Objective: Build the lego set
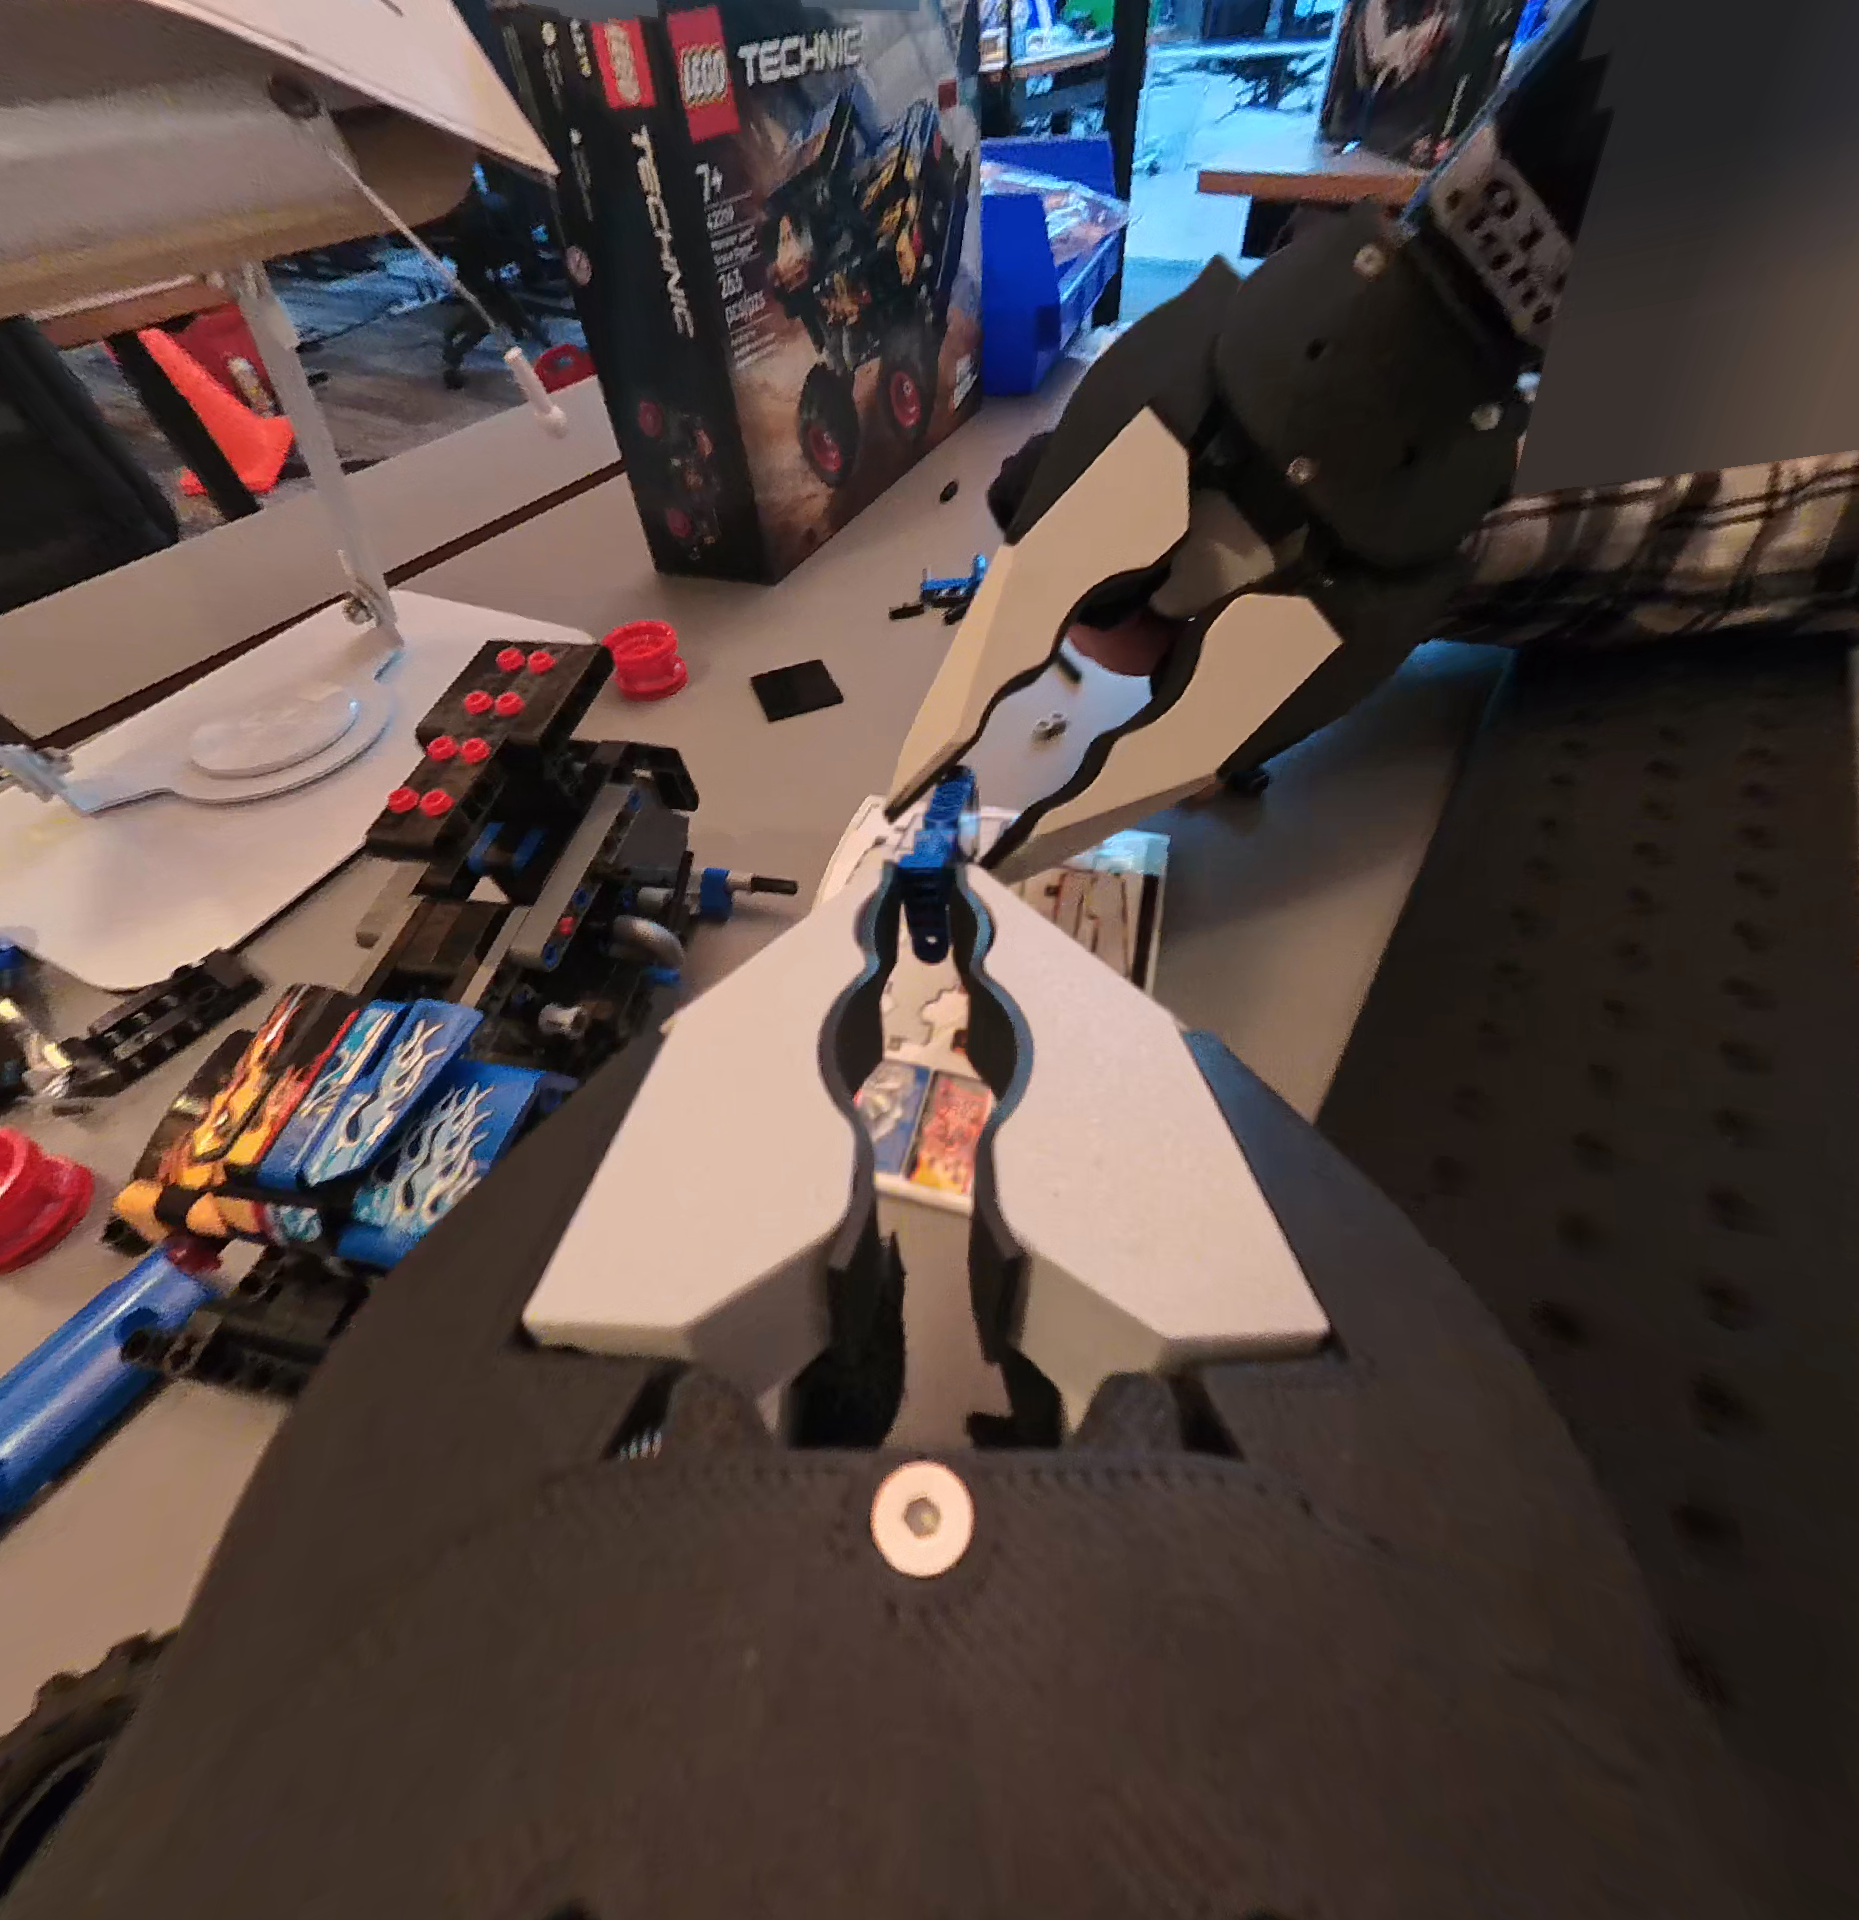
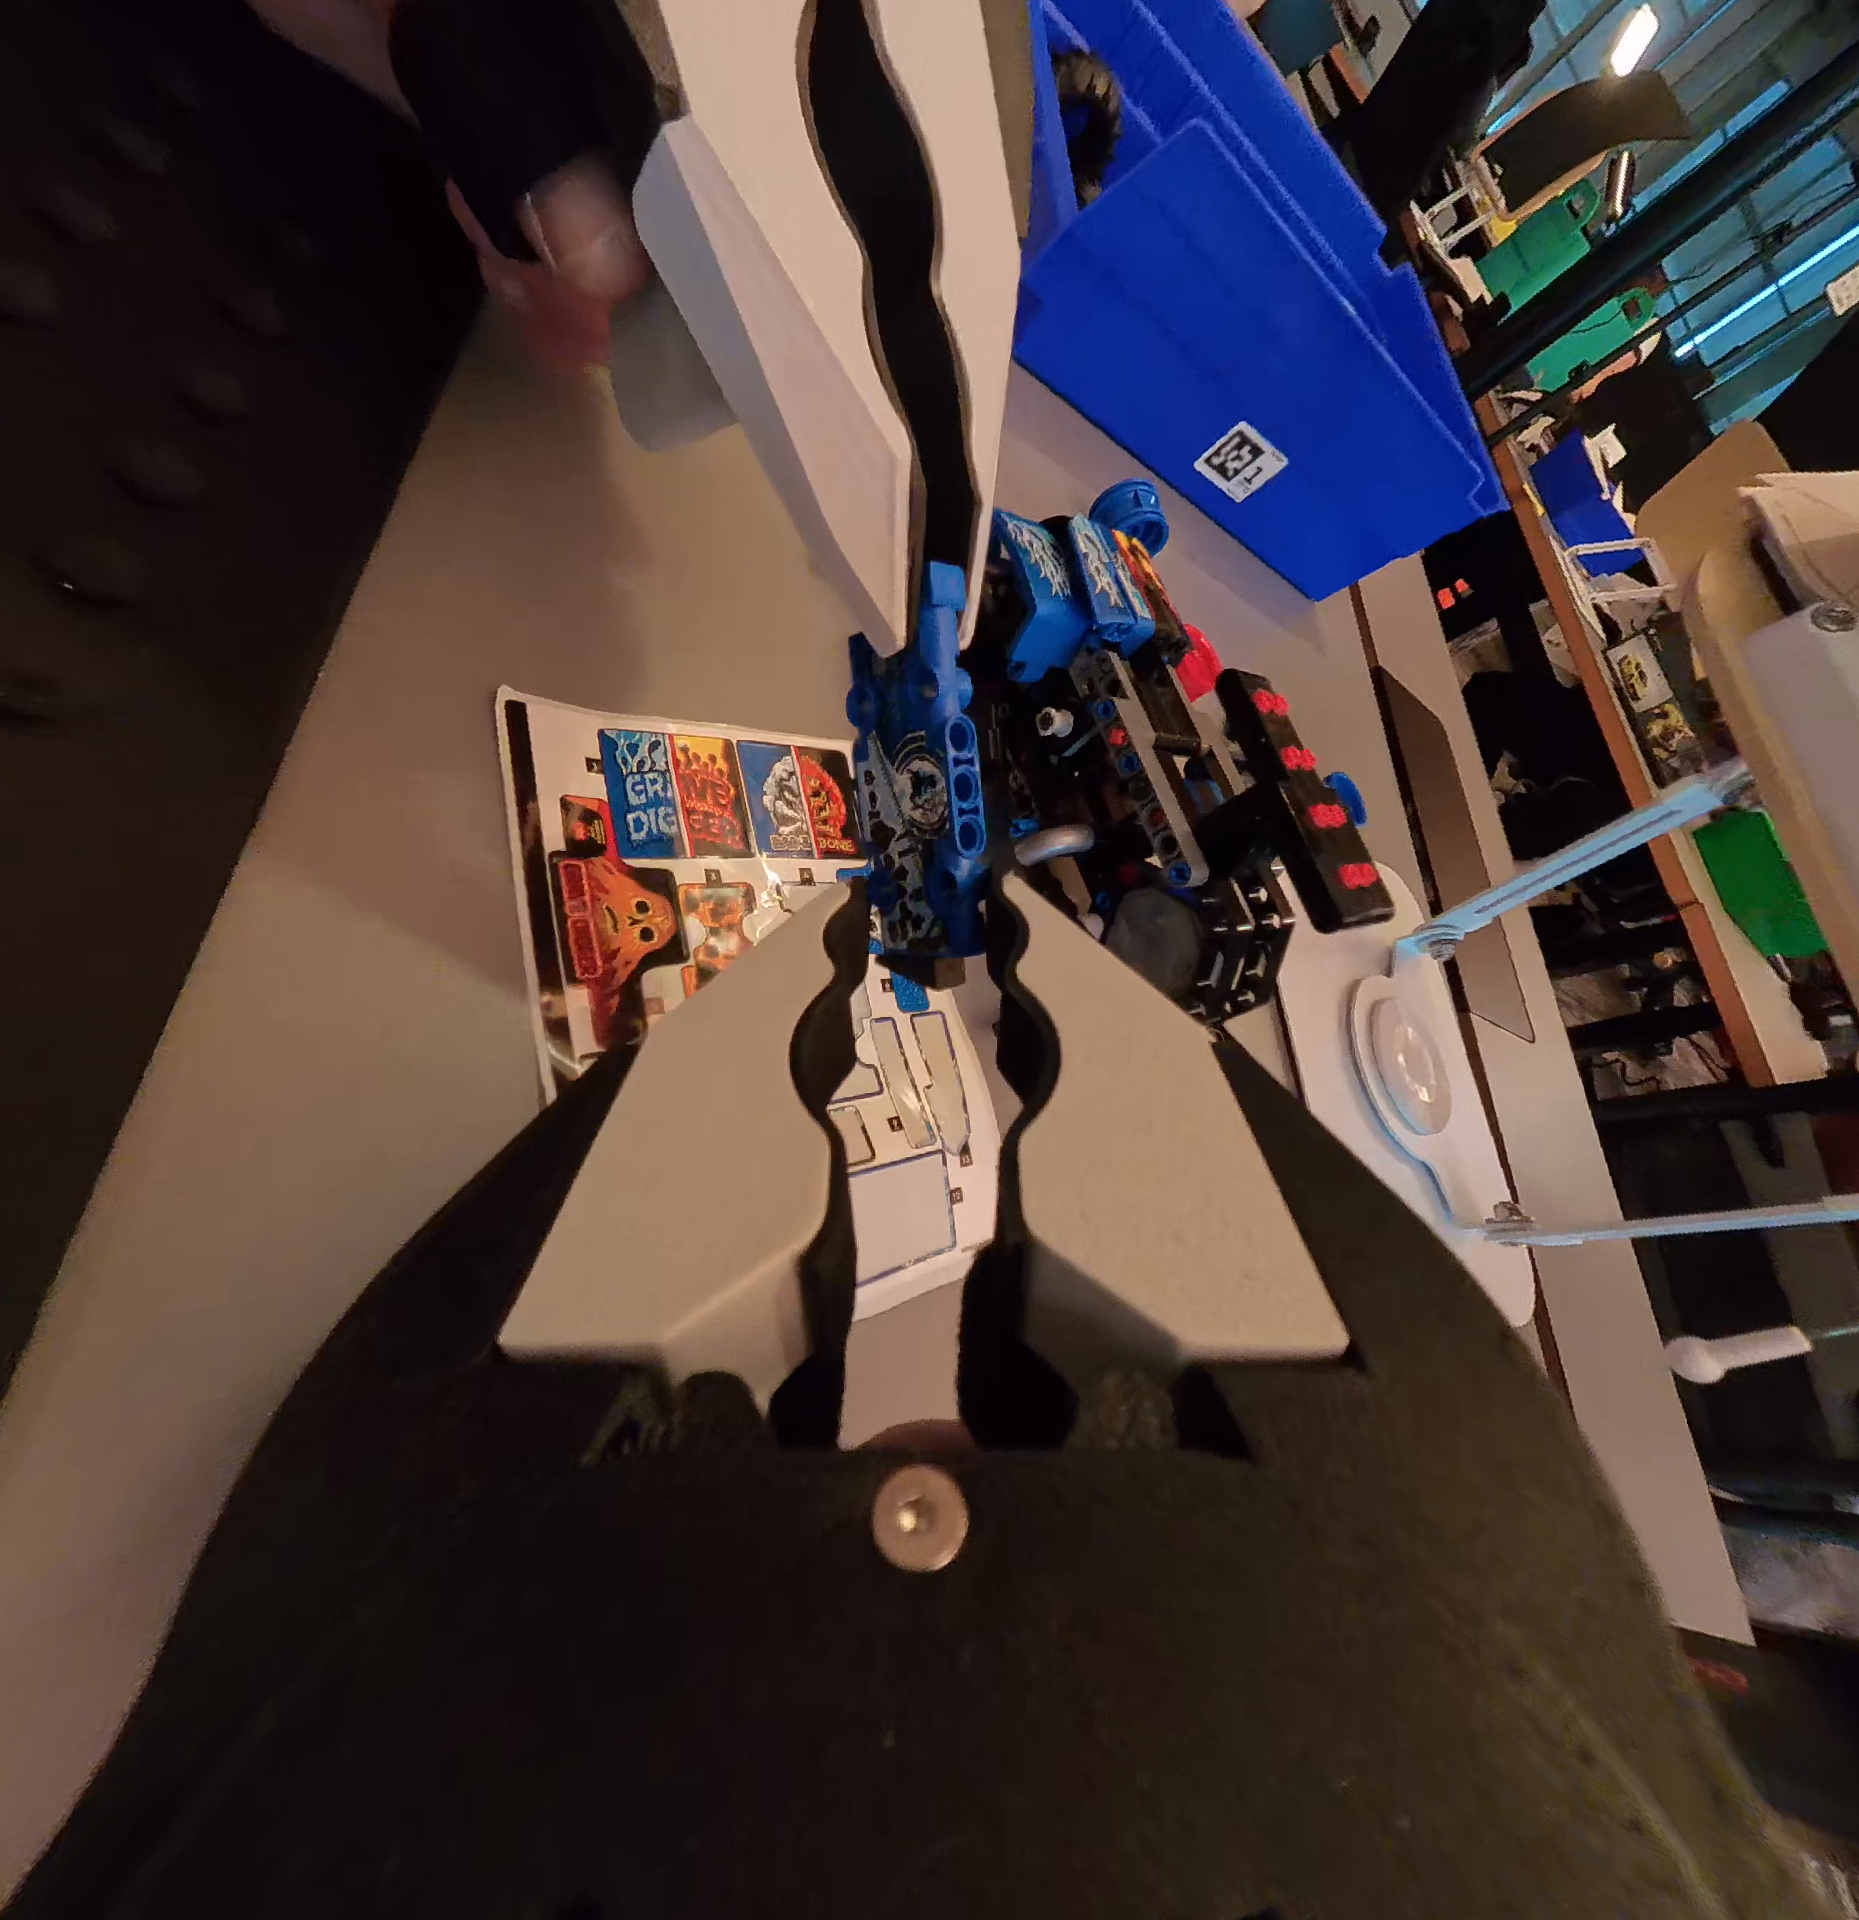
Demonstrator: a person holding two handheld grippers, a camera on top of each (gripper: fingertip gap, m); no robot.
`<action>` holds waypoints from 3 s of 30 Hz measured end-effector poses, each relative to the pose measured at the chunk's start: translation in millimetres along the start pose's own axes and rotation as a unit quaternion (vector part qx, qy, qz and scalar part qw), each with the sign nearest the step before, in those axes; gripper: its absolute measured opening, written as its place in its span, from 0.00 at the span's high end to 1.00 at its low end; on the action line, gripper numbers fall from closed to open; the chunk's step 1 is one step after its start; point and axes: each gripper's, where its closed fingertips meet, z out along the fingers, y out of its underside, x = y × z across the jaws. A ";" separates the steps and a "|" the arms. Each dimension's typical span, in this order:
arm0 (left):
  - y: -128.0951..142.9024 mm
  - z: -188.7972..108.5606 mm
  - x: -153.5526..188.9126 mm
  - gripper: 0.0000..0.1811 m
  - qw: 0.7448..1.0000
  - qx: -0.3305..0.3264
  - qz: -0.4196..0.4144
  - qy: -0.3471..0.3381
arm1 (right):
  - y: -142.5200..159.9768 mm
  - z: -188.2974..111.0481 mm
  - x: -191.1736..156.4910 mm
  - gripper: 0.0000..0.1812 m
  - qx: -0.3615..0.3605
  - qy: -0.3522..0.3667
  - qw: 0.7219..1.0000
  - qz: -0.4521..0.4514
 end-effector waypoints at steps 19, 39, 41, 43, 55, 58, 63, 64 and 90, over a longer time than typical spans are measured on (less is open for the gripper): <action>-4.2 -11.5 -40.3 0.90 0.994 -0.050 0.085 -0.051 | 4.2 41.9 28.5 0.89 -0.121 0.033 0.980 -0.154; 11.7 13.0 -61.2 0.96 0.984 -0.096 0.127 -0.075 | 6.8 43.3 46.6 0.88 -0.072 0.063 0.990 -0.101; 10.3 12.7 -61.0 0.96 0.986 -0.089 0.118 -0.071 | 7.9 42.3 47.9 0.88 -0.071 0.065 0.991 -0.099; 10.6 12.6 -61.0 0.96 0.988 -0.087 0.111 -0.068 | 8.7 42.3 48.0 0.89 -0.069 0.065 0.991 -0.097; 13.3 10.3 -65.6 0.97 0.989 -0.084 0.099 -0.077 | 12.6 40.0 49.0 0.87 -0.061 0.055 0.995 -0.061; 14.9 10.7 -66.0 0.97 0.989 -0.084 0.096 -0.076 | 15.7 39.5 49.3 0.87 -0.054 0.043 0.997 -0.034; 18.5 11.4 -67.7 0.97 0.988 -0.089 0.096 -0.077 | 18.3 43.3 45.6 0.88 -0.048 0.030 0.998 -0.014; 18.7 11.6 -67.5 0.97 0.989 -0.089 0.095 -0.076 | 18.3 43.4 45.5 0.88 -0.047 0.028 0.998 -0.009; 28.6 12.7 -68.9 0.96 0.983 -0.114 0.118 -0.082 | 20.7 42.7 36.7 0.91 -0.062 -0.003 0.998 -0.017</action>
